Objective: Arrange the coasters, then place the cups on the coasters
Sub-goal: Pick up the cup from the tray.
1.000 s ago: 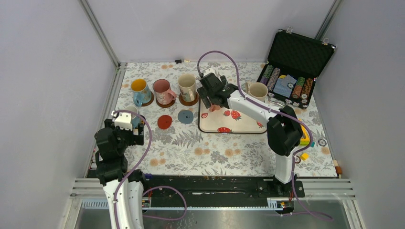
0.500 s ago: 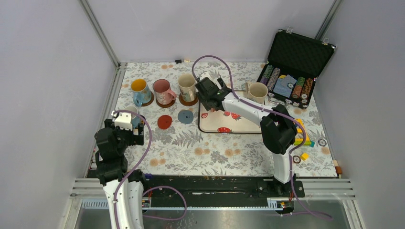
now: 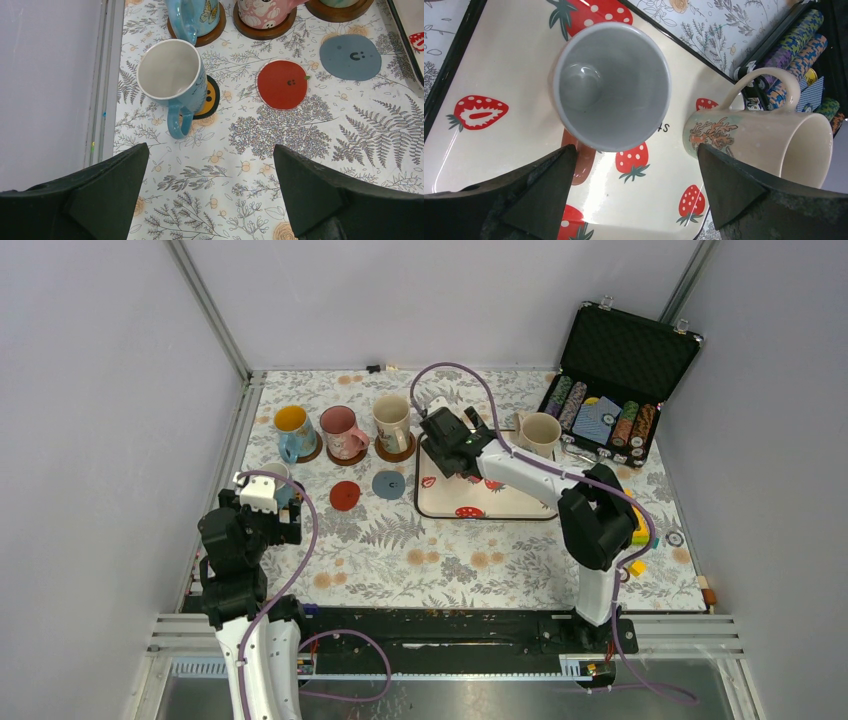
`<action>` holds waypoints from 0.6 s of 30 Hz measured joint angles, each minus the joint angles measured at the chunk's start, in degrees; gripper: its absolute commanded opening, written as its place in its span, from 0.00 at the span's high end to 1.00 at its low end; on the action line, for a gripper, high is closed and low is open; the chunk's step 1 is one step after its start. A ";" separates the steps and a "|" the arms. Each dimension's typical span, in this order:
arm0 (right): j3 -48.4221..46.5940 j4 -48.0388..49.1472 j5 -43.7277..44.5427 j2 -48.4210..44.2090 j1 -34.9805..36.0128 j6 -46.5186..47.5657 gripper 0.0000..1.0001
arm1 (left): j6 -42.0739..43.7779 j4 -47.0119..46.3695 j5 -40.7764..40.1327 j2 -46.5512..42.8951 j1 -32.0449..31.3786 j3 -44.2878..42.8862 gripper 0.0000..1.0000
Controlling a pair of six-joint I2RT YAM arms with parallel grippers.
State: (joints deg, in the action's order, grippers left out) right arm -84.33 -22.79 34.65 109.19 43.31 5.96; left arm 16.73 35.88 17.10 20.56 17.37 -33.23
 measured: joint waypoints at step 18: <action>-1.31 -0.98 -7.91 0.83 -2.40 -2.36 0.16 | -0.02 -0.04 -0.09 0.57 0.00 0.00 0.01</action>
State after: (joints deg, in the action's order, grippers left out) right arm -85.65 -23.77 26.74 110.02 40.91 3.60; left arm 16.71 35.83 17.02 21.12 17.37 -33.23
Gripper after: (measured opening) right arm 0.850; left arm 0.985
